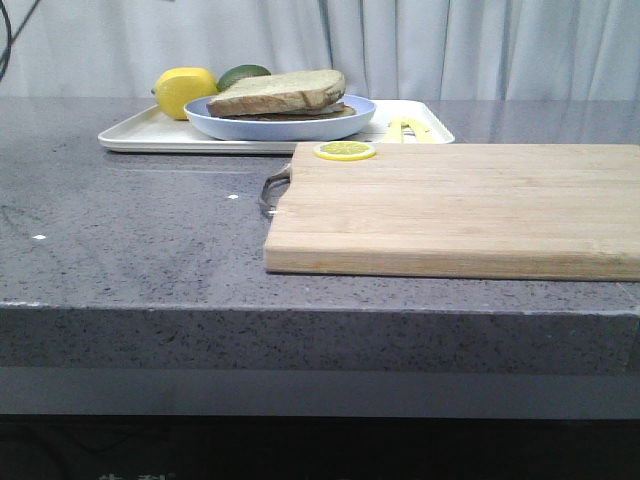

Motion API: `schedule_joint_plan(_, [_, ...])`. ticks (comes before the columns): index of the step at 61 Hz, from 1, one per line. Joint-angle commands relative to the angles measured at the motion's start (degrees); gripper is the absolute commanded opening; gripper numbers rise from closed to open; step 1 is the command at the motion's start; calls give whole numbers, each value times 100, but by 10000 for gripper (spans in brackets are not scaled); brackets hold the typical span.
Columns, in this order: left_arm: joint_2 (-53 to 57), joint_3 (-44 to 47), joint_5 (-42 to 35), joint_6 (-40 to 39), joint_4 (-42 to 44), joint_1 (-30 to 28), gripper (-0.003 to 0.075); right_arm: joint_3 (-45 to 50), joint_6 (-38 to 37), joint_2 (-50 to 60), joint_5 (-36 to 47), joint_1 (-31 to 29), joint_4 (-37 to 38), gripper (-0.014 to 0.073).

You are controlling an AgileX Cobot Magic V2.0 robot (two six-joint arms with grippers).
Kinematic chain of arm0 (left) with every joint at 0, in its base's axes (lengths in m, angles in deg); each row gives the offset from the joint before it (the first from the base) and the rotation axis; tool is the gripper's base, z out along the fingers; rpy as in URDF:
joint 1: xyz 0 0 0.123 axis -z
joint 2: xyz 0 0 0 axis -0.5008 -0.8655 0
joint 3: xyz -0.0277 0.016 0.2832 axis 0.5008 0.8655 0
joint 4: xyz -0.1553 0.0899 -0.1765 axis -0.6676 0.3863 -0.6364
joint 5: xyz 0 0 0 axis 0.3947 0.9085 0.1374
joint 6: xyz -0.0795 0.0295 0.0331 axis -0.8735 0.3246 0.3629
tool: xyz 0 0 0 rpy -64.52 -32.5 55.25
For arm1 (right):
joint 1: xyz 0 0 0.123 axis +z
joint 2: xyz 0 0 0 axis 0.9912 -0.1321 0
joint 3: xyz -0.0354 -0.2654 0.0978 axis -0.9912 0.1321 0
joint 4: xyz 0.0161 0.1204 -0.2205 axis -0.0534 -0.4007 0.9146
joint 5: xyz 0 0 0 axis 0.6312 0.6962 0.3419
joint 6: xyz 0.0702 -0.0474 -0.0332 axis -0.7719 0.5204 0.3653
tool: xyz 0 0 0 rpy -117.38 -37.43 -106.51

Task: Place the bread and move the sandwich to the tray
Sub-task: 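Open the left gripper and withdraw it from the plate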

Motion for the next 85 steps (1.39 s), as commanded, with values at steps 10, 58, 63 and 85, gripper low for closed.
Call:
schedule_joint_plan(10, [619, -687, 179, -35, -148, 5, -19, -158, 10, -44, 499, -25, 49, -70])
schedule_joint_plan(58, [3463, 3214, 496, -629, 3571, 301, -19, -158, 10, -44, 484, -25, 49, -70])
schedule_joint_plan(63, [4112, 4383, 426, -629, 3644, 130, -19, -158, 10, -44, 484, -25, 49, -70])
schedule_joint_plan(85, [7107, 8513, -1032, -629, 3645, -923, -19, -158, 10, -44, 484, -25, 49, -70])
